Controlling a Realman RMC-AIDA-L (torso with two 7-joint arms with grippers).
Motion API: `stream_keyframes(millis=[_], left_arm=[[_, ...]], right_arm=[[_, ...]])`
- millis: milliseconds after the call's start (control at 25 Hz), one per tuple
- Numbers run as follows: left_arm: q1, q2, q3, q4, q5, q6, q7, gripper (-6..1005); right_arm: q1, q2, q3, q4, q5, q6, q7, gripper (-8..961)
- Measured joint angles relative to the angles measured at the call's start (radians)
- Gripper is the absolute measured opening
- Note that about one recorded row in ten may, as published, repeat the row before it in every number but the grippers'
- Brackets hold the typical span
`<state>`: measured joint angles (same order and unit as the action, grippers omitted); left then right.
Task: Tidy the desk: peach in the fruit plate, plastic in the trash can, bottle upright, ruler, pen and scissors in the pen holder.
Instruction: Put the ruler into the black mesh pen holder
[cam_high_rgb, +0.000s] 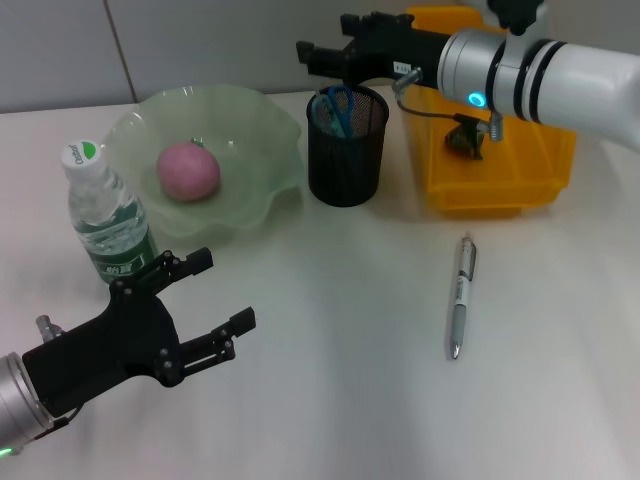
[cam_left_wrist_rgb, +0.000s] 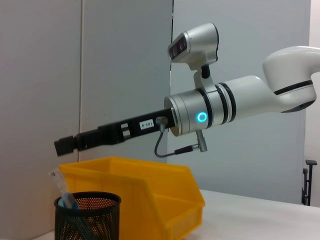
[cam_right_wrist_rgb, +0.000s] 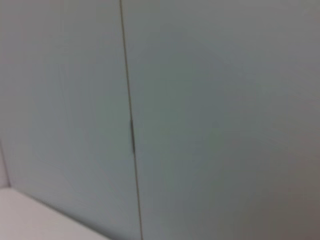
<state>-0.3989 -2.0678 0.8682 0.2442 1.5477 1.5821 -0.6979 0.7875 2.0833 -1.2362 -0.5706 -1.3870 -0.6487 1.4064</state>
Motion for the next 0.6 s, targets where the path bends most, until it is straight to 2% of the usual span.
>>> stream_keyframes(millis=[200, 440, 600], left_arm=[[0.0, 0.0, 0.0, 0.0, 0.0, 0.001, 0.0, 842], [0.0, 0.0, 0.0, 0.0, 0.0, 0.001, 0.001, 842], [0.0, 0.0, -0.004, 0.0, 0.0, 0.001, 0.001, 842]], right_arm=[[-0.016, 0.001, 0.001, -0.02, 0.055, 0.002, -0.002, 751], [-0.039, 0.0, -0.003, -0.067, 0.084, -0.01, -0.001, 751], [-0.068, 0.001, -0.001, -0.11, 0.086, -0.07, 0.042, 750]])
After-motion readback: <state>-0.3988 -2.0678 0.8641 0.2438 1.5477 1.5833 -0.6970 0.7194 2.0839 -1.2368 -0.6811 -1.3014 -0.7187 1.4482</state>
